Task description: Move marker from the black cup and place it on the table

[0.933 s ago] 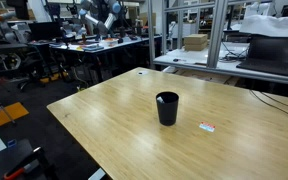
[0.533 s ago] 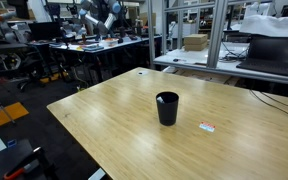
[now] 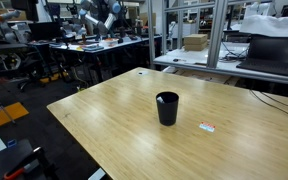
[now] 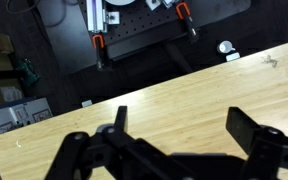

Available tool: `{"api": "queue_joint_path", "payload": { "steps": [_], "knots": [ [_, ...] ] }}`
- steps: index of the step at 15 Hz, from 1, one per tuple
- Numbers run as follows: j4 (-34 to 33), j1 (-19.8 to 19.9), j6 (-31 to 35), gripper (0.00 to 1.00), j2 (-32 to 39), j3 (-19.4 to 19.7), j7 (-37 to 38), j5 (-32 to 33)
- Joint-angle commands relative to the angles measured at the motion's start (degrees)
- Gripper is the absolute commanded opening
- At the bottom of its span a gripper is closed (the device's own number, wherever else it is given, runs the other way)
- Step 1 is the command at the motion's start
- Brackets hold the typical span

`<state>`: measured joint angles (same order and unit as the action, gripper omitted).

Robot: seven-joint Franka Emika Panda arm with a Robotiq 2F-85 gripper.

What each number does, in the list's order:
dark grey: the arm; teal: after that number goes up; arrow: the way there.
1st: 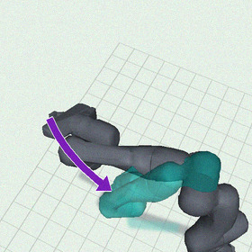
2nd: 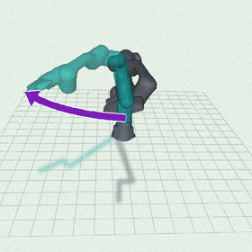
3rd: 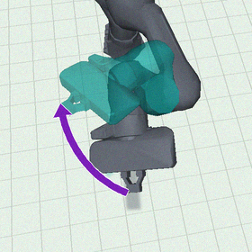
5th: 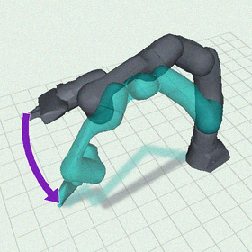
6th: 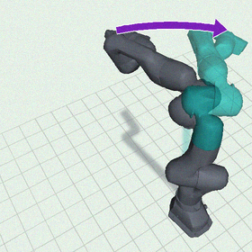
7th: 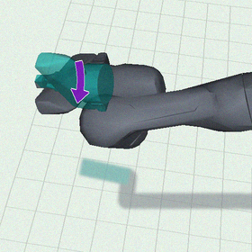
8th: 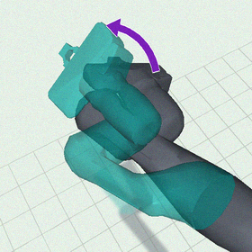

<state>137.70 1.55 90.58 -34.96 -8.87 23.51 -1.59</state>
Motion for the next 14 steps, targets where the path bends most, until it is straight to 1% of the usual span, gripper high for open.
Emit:
{"api": "queue_joint_path", "payload": {
  "steps": [1,4,8,11,12,13,14],
  "knots": [
    [-3.4,2.5,1.4,1.0,4.5,1.0,7.3,-3.5],
    [-5.0,3.4,4.8,1.0,7.7,1.2,13.5,-7.2],
    [-8.5,2.7,9.3,1.0,13.7,2.0,18.8,-12.8],
    [-11.0,2.8,12.3,1.0,17.8,2.8,23.1,-14.4],
    [-11.6,2.7,13.1,1.0,19.0,3.4,24.0,-14.9],
    [-12.0,2.2,13.4,1.0,19.7,4.5,22.5,-16.6],
    [-10.0,1.9,13.8,1.0,18.1,4.0,21.7,-13.9]
  ]
}}
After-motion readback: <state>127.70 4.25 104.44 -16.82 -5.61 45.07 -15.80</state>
